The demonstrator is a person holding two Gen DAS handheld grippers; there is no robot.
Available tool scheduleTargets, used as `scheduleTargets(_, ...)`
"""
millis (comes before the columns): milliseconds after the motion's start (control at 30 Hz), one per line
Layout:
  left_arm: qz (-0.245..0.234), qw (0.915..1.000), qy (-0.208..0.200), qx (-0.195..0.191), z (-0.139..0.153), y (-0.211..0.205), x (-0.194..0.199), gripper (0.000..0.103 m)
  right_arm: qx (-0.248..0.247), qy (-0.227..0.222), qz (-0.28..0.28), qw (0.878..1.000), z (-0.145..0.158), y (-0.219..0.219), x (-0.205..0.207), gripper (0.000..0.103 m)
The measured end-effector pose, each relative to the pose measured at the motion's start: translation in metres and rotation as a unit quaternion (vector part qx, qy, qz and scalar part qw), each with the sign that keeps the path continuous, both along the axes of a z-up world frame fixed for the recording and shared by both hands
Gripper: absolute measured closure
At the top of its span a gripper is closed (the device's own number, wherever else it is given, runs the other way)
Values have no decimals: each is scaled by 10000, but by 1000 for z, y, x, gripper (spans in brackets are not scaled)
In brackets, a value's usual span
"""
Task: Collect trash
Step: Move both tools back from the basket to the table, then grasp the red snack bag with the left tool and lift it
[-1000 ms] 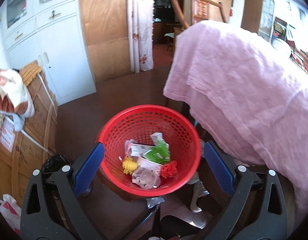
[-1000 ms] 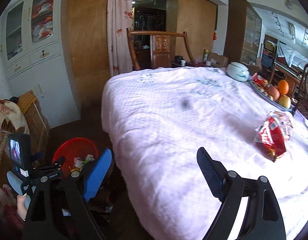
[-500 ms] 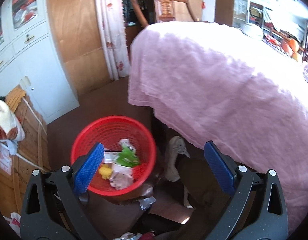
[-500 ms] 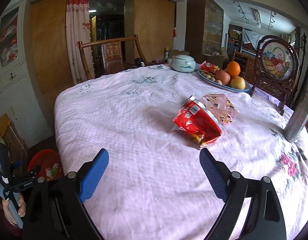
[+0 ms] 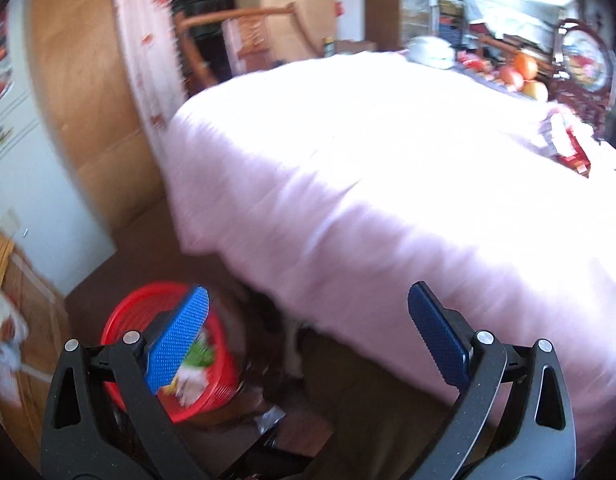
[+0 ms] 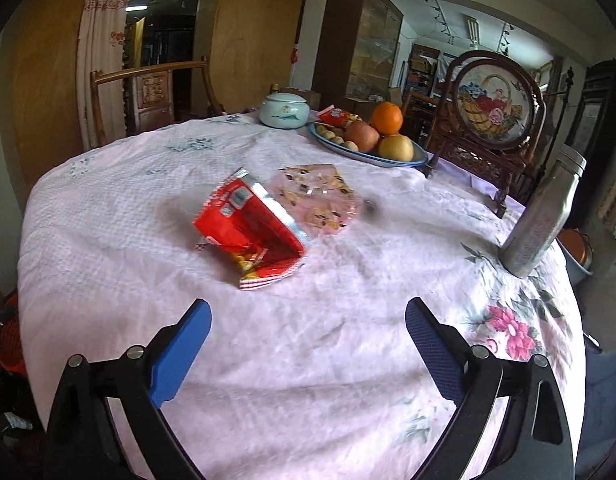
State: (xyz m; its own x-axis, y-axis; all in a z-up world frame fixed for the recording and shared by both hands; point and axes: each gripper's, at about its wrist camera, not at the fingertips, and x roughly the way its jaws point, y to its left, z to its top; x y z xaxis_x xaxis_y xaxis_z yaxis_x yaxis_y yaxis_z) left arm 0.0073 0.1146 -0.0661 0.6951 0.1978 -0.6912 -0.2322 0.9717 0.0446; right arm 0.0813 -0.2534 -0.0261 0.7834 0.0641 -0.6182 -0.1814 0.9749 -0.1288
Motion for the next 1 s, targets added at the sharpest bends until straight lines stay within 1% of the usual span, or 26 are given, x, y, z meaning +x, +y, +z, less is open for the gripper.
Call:
scheduleTargets(67, -345, 9994, -89, 4, 15, -19, 16, 7, 161, 89, -221, 9996, -7, -18, 12, 7)
scheduleTargets(133, -716, 9974, -96, -7, 28, -42, 35, 7, 376, 227, -407, 9982, -17, -34, 21, 7)
scheduleTargets(200, -1099, 9939, -36, -82, 39, -68, 59, 7, 564, 414, -540, 9961, -23, -46, 29, 7)
scheduleTargets(267, -1419, 9897, 38, -187, 45, -95, 84, 7, 855, 513, -636, 9930, -27, -56, 33, 7)
scheduleTargets(333, -1681, 9853, 80, -294, 51, -126, 108, 7, 922, 577, -750, 9912, -31, -62, 36, 7)
scheduleTargets(400, -1897, 9810, 111, -387, 54, -157, 126, 7, 926, 467, -971, 9899, -28, -68, 35, 7)
scheduleTargets(467, -2140, 9754, 214, -474, 54, -187, 145, 7, 962, 202, -1200, 9879, -21, -80, 33, 7)
scheduleTargets(533, -2327, 9708, 341, -474, 52, -217, 161, 7, 1034, -38, -1523, 9829, -13, -96, 31, 7)
scheduleTargets(600, -2427, 9679, 429, -483, 51, -241, 180, 7, 1291, -180, -1775, 9755, -9, -114, 29, 7)
scheduleTargets(633, -2426, 9679, 462, -464, 50, -254, 192, 7, 1445, -189, -1893, 9710, -8, -122, 29, 7)
scheduleTargets(700, -2232, 9728, 495, -382, 47, -267, 212, 7, 1707, -110, -2021, 9643, -11, -134, 31, 7)
scheduleTargets(767, -1989, 9781, 570, -226, 40, -273, 229, 7, 1849, 8, -2069, 9607, -17, -140, 36, 7)
scheduleTargets(833, -1741, 9826, 646, 108, 32, -273, 236, 7, 1841, 121, -2062, 9610, -22, -140, 40, 7)
scheduleTargets(867, -1685, 9828, 723, 231, 27, -271, 236, 7, 1824, 160, -2036, 9618, -23, -138, 41, 7)
scheduleTargets(933, -1676, 9819, 843, 243, 21, -257, 230, 7, 1779, 162, -1956, 9643, -23, -132, 40, 7)
scheduleTargets(1000, -1717, 9814, 842, 188, 21, -241, 218, 7, 1693, 82, -1895, 9671, -20, -126, 37, 7)
